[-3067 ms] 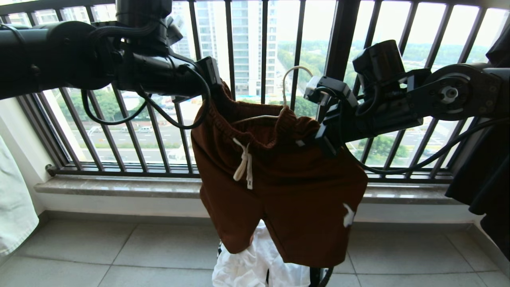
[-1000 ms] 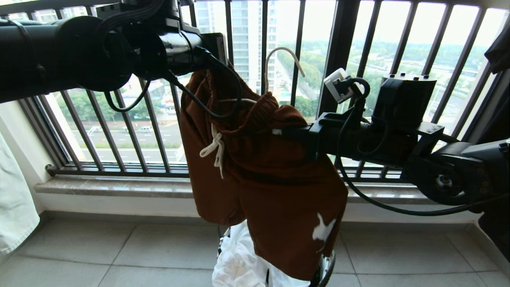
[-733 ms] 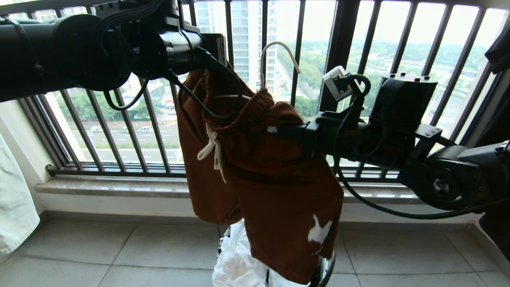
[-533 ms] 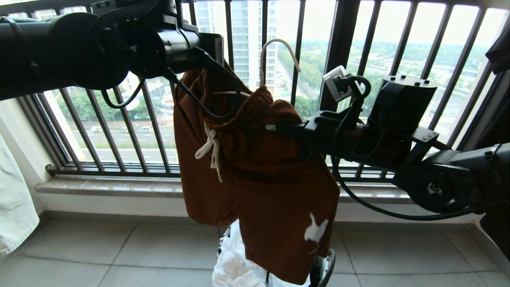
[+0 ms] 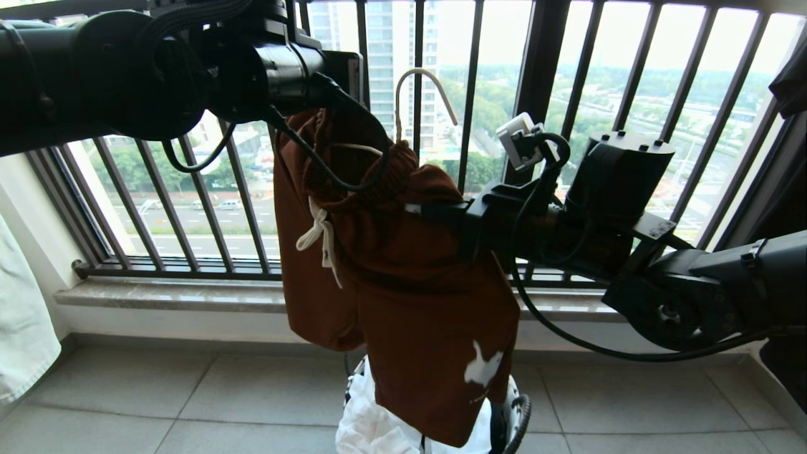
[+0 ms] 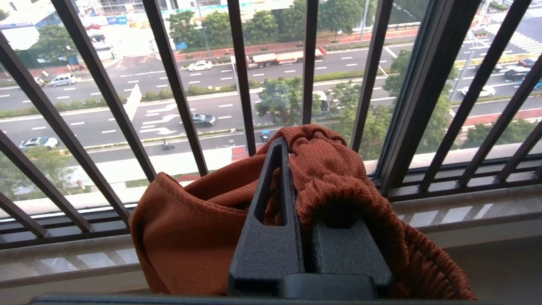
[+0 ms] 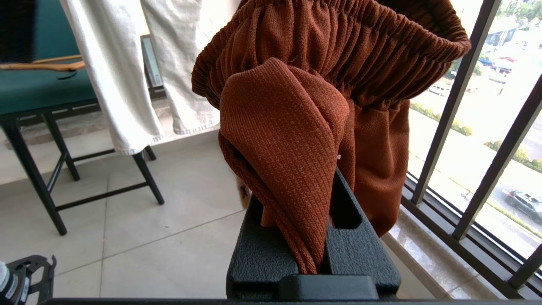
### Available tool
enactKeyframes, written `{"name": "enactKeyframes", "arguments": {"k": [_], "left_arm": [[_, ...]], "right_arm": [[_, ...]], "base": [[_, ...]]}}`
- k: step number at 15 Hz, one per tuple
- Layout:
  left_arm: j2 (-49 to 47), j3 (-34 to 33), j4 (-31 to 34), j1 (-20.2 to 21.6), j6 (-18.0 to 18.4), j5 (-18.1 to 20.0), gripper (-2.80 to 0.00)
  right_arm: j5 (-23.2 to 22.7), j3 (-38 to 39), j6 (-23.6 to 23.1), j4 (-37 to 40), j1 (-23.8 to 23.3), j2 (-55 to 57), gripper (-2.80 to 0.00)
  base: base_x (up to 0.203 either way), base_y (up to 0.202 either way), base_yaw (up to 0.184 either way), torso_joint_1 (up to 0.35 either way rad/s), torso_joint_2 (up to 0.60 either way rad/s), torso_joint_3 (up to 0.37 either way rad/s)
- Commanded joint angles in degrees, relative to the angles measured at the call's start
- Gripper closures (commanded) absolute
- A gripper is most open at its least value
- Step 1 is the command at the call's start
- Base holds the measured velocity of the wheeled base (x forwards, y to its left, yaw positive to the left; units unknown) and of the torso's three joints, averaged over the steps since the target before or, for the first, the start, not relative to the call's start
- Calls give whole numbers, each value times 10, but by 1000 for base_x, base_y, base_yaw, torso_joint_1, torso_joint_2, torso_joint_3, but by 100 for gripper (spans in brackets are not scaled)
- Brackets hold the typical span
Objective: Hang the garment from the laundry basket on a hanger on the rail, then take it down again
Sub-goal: Hang the clothes on the clothes rack
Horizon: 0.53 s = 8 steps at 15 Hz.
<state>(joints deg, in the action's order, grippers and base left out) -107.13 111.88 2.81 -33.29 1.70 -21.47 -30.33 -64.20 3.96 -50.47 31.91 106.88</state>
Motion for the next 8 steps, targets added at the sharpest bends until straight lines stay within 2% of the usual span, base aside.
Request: {"name": "enactKeyframes", "arguments": {"k": [1,2,4,8], "left_arm": [[0,0,19,-25,-13,-1,0],[1,0,23,-31,-19,-2,0],[7,0,46,-39,-33,-5,0],[16,0,51,-40,-42,-9,0]], "right_arm": [[6,-14,1,-2,1,20,0],[10,-21,4,-2,0,23,0],[19,-35,52,-4,-9,22,0],[19,-39,57,-4,-19,25,0]], "base": [[0,0,0,0,0,0],[0,0,0,0,0,0],[0,0,0,0,0,0],[0,0,0,0,0,0]]}}
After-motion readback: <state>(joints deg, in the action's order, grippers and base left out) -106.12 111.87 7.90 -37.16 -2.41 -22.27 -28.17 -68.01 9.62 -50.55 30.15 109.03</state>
